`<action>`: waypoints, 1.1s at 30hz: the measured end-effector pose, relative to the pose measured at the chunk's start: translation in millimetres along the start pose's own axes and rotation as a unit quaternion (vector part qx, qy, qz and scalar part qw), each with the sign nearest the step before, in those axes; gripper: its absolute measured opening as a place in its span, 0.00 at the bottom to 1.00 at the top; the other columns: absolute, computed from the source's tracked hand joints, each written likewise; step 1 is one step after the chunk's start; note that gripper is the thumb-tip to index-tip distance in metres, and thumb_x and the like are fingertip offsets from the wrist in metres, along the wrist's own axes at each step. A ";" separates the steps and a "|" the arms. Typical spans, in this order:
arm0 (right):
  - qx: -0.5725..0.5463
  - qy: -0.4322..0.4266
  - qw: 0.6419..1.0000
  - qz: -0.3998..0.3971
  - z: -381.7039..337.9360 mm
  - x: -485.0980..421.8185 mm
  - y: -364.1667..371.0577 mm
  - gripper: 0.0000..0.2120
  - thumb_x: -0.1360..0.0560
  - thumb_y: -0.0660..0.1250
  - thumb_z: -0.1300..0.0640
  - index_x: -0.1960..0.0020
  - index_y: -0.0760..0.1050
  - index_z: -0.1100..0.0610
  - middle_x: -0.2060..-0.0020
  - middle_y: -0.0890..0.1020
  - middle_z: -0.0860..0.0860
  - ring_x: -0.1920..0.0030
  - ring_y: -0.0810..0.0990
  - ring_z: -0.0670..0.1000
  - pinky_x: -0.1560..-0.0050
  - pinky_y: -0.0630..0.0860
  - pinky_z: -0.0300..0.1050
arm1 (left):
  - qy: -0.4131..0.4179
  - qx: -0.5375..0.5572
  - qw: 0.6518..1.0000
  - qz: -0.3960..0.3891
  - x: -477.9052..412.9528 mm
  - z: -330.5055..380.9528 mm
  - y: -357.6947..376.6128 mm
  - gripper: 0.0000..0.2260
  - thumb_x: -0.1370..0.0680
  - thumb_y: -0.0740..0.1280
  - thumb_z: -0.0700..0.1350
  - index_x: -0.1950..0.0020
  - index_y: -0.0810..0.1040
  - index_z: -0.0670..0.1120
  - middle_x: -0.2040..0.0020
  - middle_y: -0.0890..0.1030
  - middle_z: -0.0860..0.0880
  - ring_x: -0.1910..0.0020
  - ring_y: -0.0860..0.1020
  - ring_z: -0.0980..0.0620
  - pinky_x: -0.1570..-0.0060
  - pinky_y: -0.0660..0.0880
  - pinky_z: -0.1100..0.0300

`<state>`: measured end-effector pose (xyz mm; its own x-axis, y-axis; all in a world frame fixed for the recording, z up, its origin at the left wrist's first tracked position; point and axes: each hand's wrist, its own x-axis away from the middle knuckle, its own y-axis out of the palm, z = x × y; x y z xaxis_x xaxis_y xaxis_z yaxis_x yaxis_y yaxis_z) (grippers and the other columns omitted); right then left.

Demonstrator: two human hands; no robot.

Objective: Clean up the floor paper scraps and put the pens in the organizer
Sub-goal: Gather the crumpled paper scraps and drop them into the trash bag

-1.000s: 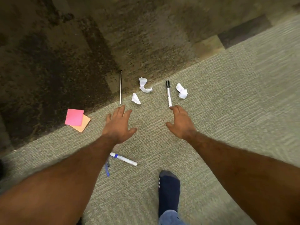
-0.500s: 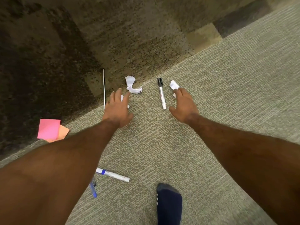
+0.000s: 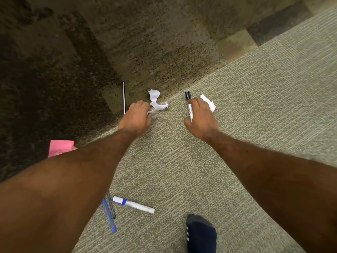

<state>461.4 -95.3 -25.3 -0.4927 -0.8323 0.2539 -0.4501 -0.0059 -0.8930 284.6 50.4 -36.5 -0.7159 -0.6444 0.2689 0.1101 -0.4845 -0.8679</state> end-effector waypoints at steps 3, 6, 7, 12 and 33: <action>-0.012 -0.016 1.000 -0.011 -21.5 -9.2 7.8 0.28 0.25 0.67 0.51 0.28 0.65 0.54 0.32 0.71 0.52 0.32 0.68 0.52 0.28 0.64 0.51 | -0.050 0.126 0.991 0.022 -0.7 -5.3 -4.1 0.07 0.20 0.61 0.47 0.46 0.73 0.44 0.53 0.79 0.44 0.55 0.76 0.44 0.58 0.70 0.53; -0.014 -0.032 0.998 -0.044 -44.7 -24.1 18.1 0.28 0.25 0.68 0.50 0.28 0.66 0.56 0.33 0.71 0.52 0.33 0.69 0.53 0.30 0.67 0.52 | -0.089 0.212 0.972 0.048 -1.6 -16.3 -7.8 0.11 0.20 0.61 0.45 0.39 0.73 0.44 0.50 0.81 0.43 0.54 0.79 0.45 0.58 0.69 0.57; -0.008 -0.042 0.998 -0.051 -52.4 -30.1 21.9 0.28 0.25 0.68 0.51 0.28 0.66 0.57 0.33 0.71 0.53 0.33 0.69 0.54 0.31 0.68 0.52 | -0.091 0.220 0.970 0.049 -1.4 -20.3 -8.8 0.13 0.19 0.61 0.45 0.36 0.72 0.44 0.47 0.81 0.43 0.50 0.79 0.45 0.55 0.70 0.57; 0.016 -0.063 0.995 -0.077 -78.3 -59.3 35.4 0.37 0.27 0.72 0.54 0.24 0.59 0.56 0.27 0.63 0.56 0.30 0.66 0.58 0.31 0.69 0.54 | -0.118 0.263 0.956 0.053 -2.6 -39.6 -7.3 0.18 0.19 0.60 0.43 0.29 0.69 0.43 0.36 0.78 0.40 0.39 0.77 0.42 0.39 0.75 0.48; -0.383 0.102 0.918 0.014 -80.4 -37.6 25.2 0.15 0.27 0.72 0.66 0.41 0.78 0.56 0.51 0.83 0.50 0.54 0.81 0.47 0.59 0.76 0.33 | -0.231 0.563 0.793 0.039 -7.0 -2.5 -1.9 0.17 0.21 0.57 0.31 0.37 0.74 0.45 0.46 0.79 0.44 0.51 0.81 0.47 0.58 0.83 0.53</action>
<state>408.7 -19.6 -27.4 -0.6066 -0.7040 0.3693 -0.7879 0.4705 -0.3973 287.7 57.3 -37.8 -0.3761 -0.7198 0.5835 0.8732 -0.4860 -0.0366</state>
